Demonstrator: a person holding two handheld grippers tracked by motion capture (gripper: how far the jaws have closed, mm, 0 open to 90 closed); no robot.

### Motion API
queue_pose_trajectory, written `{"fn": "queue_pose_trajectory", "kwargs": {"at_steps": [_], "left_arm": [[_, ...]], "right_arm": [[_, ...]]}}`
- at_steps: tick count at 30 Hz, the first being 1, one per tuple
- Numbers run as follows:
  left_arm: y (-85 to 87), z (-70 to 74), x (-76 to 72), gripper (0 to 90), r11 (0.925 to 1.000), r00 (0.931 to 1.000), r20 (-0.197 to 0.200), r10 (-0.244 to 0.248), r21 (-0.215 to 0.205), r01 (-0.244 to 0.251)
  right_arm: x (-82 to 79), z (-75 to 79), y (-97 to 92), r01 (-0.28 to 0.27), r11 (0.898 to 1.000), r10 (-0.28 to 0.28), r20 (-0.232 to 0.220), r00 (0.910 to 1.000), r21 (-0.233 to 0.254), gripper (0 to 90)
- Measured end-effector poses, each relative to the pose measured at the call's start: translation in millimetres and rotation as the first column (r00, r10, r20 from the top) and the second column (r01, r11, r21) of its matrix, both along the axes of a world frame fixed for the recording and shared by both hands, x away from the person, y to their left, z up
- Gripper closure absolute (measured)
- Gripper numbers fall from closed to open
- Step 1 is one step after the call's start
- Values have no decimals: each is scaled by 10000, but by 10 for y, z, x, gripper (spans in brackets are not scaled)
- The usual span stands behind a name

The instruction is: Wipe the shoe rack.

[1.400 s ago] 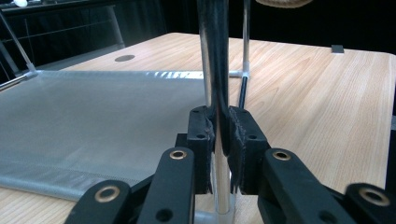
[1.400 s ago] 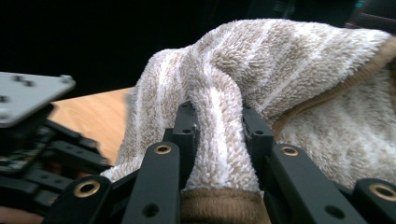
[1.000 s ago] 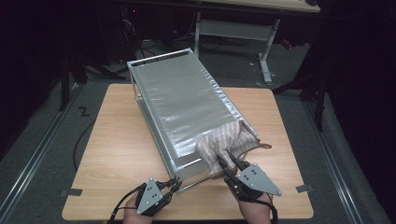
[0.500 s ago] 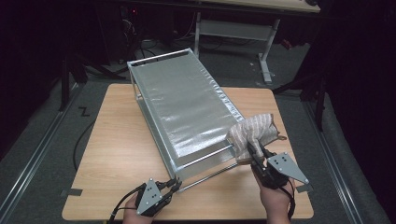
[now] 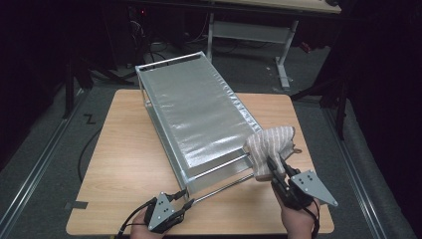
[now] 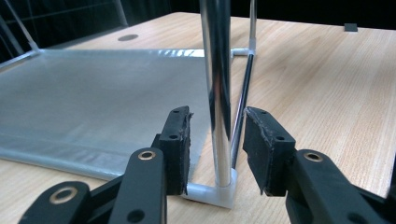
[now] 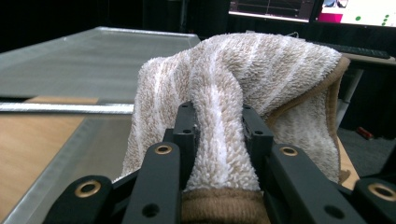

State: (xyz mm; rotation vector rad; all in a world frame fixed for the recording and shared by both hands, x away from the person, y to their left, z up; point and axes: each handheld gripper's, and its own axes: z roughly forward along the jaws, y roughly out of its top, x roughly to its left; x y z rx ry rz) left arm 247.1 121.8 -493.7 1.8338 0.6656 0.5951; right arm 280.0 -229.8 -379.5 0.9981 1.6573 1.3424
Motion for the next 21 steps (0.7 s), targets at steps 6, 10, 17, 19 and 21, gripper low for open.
{"fn": "queue_pose_trajectory", "kwargs": {"at_steps": [6, 10, 17, 19, 21], "left_arm": [[-23, 2, 83, 791, 9991, 9991, -220, -376, -209, 372], [-57, 8, 114, 800, 9985, 9983, -273, -510, -207, 504], [-84, -3, 104, 795, 9987, 9987, -120, -491, -155, 489], [-94, -23, 67, 778, 9986, 9993, -108, -346, -401, 342], [-43, -26, 48, 722, 9995, 9995, -6, -316, 95, 316]], "right_arm": [[-214, -141, -119, 369, 9988, -384, -519, 9979, -309, 730], [-221, -324, -136, 423, 9978, -485, -1252, 9909, -517, 732], [-164, -447, 52, -246, 9978, 145, -1624, 9866, -609, 732], [-146, -443, 156, -629, 9964, 530, -1631, 9852, -566, 732], [-140, -432, 248, -965, 9935, 858, -1606, 9833, -602, 732]]}}
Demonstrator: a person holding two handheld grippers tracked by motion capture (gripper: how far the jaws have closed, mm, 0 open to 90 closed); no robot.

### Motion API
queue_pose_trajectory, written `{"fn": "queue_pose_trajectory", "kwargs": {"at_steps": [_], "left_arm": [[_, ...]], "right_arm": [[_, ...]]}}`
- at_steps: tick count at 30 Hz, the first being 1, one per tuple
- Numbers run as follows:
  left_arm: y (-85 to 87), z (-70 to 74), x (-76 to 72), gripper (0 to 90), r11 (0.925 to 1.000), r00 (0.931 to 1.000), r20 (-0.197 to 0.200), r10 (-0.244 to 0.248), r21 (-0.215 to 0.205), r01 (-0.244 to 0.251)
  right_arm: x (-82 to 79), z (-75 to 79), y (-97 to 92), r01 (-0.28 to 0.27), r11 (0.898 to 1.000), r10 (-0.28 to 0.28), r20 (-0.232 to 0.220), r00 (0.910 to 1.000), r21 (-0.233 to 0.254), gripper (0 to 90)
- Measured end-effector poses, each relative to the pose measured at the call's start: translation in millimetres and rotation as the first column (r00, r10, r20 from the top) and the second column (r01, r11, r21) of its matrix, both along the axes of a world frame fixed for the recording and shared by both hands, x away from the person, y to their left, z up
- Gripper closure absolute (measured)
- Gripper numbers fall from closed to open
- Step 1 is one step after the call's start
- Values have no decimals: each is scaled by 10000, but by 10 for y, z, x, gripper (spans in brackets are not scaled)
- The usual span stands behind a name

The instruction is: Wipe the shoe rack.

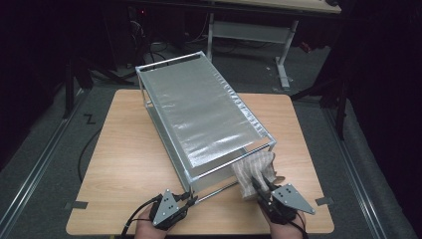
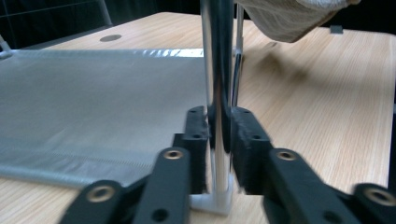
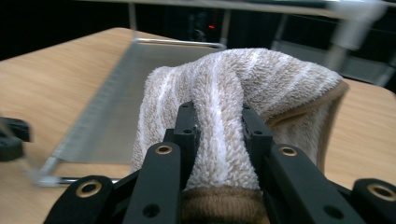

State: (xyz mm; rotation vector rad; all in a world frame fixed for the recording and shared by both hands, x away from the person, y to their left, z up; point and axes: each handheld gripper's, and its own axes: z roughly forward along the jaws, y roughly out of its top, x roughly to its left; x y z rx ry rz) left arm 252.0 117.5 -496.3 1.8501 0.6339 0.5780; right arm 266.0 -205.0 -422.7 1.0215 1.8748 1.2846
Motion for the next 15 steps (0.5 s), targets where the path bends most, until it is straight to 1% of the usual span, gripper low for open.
{"fn": "queue_pose_trajectory", "kwargs": {"at_steps": [2, 4, 5, 8, 9, 10, 11, 15], "left_arm": [[30, -9, -26, 706, 9999, 9999, -1, 130, 52, -130], [51, -25, -39, 698, 9998, 9997, -97, 211, 44, -210], [39, -39, -52, 697, 9995, 9994, -216, 268, -156, -272], [17, -69, -59, 704, 9996, 9993, -253, 266, 107, -264], [5, -70, -60, 710, 9994, 9994, -222, 275, 213, -271], [8, -68, -57, 718, 9991, 9996, -107, 244, 362, -240], [2, -69, -58, 729, 9992, 9997, -64, 228, 337, -226], [-7, -68, -43, 782, 9991, 9995, -169, 253, 344, -247]], "right_arm": [[-4, 21, 113, -485, 9988, 484, 89, 9988, 37, 732], [-28, 56, 259, -1061, 9944, 1061, 237, 9941, -2, 731], [-37, 69, 307, -1224, 9925, 1225, 306, 9920, -45, 731], [-71, 117, 472, -1845, 9828, 1844, 493, 9816, -43, 731], [-84, 128, 529, -2082, 9781, 2083, 525, 9767, -64, 731], [-99, 134, 574, -2220, 9750, 2220, 518, 9737, -47, 731], [-107, 139, 602, -2351, 9720, 2350, 528, 9706, -42, 731], [-163, 155, 724, -2910, 9566, 2899, 522, 9556, 137, 731]]}}
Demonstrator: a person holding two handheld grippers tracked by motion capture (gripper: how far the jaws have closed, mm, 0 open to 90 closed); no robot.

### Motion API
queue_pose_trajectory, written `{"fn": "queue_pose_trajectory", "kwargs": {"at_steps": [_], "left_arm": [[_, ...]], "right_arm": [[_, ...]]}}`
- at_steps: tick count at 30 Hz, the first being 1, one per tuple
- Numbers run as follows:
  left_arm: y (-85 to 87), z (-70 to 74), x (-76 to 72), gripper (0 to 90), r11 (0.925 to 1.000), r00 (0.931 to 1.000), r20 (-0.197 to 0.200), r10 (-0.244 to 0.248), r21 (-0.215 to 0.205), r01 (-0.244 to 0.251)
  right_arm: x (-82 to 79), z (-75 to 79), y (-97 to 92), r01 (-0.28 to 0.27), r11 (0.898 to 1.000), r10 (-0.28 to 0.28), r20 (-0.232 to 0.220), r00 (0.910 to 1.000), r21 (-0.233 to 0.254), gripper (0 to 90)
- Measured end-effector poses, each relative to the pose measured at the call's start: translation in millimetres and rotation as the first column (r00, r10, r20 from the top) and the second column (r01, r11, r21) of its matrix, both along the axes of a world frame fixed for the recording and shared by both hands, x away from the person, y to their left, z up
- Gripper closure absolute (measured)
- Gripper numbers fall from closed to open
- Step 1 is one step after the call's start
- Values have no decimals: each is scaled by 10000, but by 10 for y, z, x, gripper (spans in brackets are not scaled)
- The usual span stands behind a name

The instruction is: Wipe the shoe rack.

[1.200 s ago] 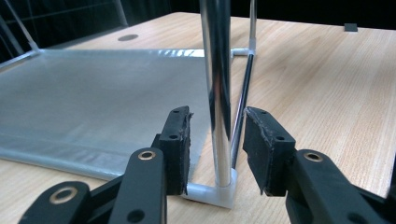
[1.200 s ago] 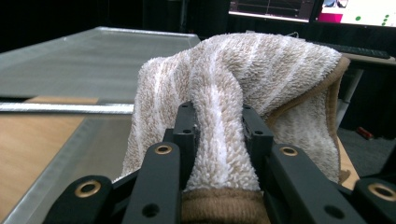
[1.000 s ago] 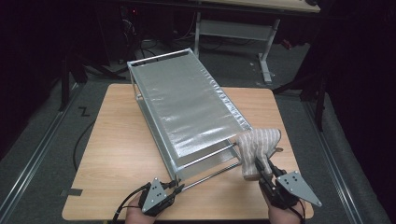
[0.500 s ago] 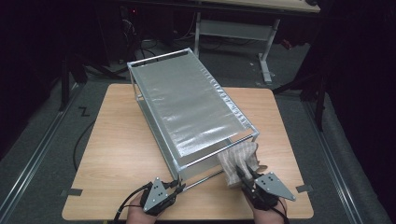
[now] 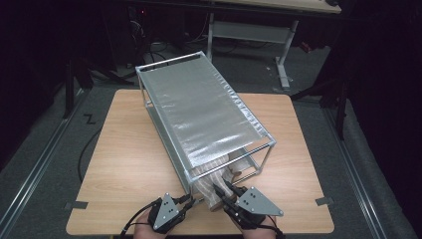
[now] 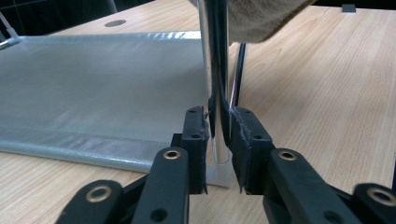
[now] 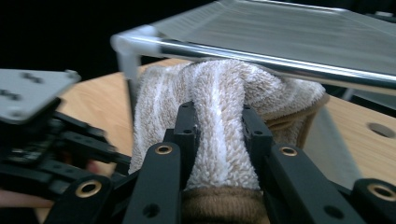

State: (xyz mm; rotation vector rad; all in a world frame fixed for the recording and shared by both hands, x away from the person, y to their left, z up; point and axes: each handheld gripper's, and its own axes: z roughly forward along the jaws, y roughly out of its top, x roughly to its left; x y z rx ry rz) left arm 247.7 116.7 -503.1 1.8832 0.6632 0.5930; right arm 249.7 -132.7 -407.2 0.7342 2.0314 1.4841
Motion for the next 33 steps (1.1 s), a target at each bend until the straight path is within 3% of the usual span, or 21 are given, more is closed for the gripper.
{"fn": "queue_pose_trajectory", "kwargs": {"at_steps": [8, 14, 19, 26, 33], "left_arm": [[1, 0, 7, 790, 10000, 10000, -57, -8, -75, 7], [12, 1, 10, 791, 10000, 10000, -66, 28, -61, -28], [12, 0, 10, 790, 10000, 10000, -38, 39, -47, -39], [16, 0, 10, 791, 10000, 10000, -95, 22, -83, -23], [16, 0, 11, 791, 10000, 9999, -110, 21, -64, -21]], "right_arm": [[-99, 39, 183, -618, 9981, 615, 313, 9976, 84, 733], [-86, 44, 198, -639, 9977, 630, 384, 9973, 217, 733], [-55, 50, 123, -279, 9994, 268, 508, 9984, 206, 734], [38, 42, -72, 669, 9976, -679, 720, 9951, 163, 733], [219, 45, -404, 1873, 9807, -1903, 534, 9803, 568, 734]]}}
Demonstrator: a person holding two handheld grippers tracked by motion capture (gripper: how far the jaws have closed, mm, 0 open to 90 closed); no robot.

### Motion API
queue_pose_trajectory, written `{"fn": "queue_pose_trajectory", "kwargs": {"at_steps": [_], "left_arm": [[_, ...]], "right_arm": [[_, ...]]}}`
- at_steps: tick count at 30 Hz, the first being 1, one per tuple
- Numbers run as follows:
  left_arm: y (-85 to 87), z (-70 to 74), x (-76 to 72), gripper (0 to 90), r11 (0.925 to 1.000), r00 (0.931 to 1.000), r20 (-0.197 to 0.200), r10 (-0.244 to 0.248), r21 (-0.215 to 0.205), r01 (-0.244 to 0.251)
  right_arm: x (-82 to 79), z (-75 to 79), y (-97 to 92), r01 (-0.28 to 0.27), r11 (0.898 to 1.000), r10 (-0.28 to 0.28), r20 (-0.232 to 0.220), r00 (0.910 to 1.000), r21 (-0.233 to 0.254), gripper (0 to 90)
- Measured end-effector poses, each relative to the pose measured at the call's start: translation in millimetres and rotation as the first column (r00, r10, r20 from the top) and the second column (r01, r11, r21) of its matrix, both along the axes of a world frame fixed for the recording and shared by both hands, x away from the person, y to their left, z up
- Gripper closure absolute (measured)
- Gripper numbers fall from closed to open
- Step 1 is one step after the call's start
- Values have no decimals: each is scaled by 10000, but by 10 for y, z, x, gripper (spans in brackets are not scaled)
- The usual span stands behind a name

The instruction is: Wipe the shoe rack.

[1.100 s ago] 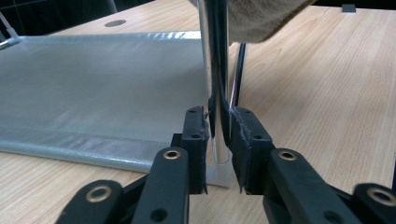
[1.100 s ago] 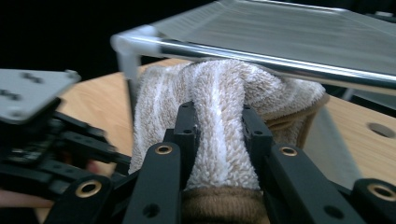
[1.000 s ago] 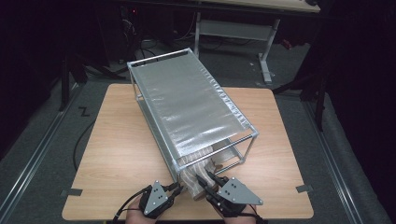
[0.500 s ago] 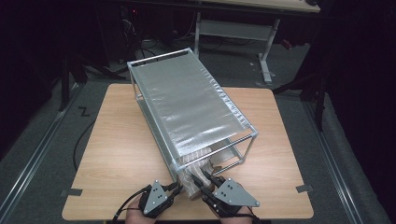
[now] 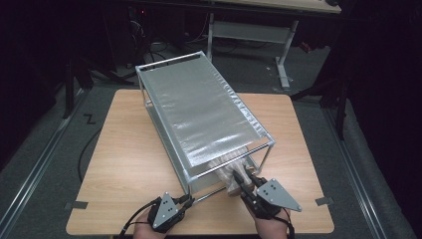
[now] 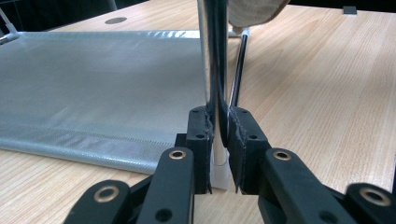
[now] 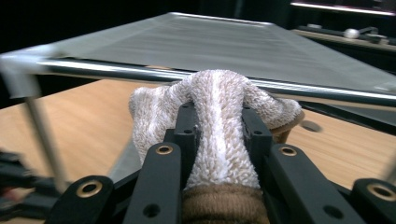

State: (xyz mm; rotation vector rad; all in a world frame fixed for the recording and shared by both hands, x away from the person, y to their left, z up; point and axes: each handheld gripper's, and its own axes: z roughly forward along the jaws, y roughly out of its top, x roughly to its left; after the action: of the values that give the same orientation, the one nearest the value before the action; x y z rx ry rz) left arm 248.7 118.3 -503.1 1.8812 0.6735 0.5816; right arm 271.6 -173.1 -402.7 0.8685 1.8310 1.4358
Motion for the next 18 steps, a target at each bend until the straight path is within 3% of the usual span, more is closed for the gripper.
{"fn": "queue_pose_trajectory", "kwargs": {"at_steps": [5, 10, 15, 18], "left_arm": [[0, 0, 0, 791, 10000, 10000, -2, -1, -2, 1], [0, 0, 0, 791, 10000, 10000, 0, -7, 1, 7], [1, 0, 3, 791, 10000, 10000, -5, -35, 0, 35], [1, 0, 3, 792, 10000, 10000, -4, -37, 2, 37]], "right_arm": [[111, -9, -211, 844, 9961, -843, -62, 9964, 260, 732], [218, -6, -417, 1691, 9842, -1685, -158, 9856, 522, 730], [280, -16, -541, 2133, 9745, -2117, -300, 9769, 690, 730], [292, -17, -559, 2177, 9739, -2163, -282, 9759, 644, 730]]}}
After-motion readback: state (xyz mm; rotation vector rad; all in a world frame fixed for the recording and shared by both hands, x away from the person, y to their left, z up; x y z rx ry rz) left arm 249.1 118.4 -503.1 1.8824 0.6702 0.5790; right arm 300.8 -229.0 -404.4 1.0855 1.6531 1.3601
